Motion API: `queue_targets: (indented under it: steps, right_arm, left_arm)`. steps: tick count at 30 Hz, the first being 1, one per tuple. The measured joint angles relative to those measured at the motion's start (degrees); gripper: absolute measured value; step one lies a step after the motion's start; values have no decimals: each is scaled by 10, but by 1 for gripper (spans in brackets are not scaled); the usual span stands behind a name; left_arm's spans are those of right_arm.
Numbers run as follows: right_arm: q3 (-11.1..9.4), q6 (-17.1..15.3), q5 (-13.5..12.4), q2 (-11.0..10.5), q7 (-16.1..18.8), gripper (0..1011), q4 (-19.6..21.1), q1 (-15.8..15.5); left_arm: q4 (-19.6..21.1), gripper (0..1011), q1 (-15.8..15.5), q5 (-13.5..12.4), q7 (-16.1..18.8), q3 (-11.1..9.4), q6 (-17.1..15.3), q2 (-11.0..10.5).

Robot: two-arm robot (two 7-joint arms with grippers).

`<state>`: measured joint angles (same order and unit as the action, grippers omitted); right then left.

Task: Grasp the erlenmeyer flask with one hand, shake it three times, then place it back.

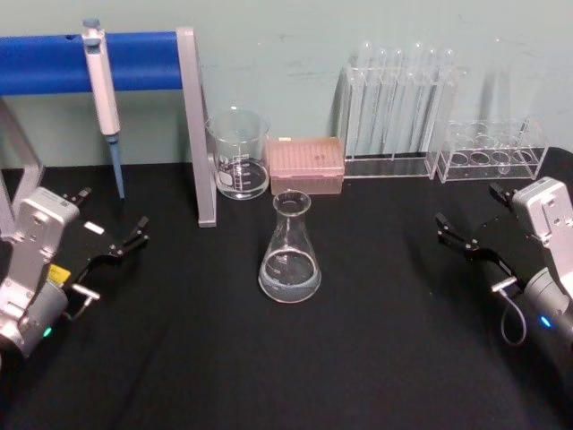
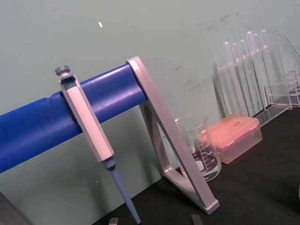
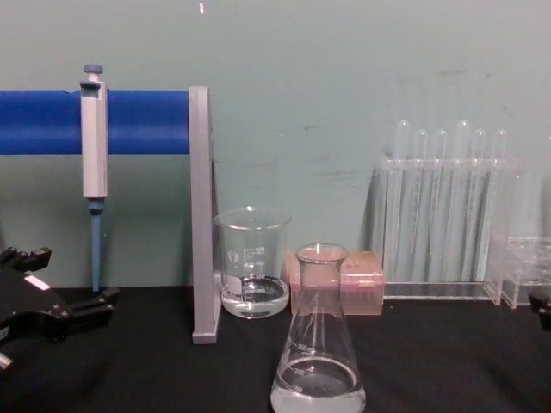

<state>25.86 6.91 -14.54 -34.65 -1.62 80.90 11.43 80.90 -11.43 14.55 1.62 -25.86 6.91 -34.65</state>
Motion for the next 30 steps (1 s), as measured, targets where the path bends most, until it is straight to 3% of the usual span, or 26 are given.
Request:
queue_targets:
  steps: [22,30]
  right_arm:
    - [0,0,0,0,0,1003,0,0]
    - [-16,-1,-18,3,32,1003,9,-7]
  left_arm:
    - [0,1001,0,0,0,0,0,0]
    - [0,1001,0,0,0,0,0,0]
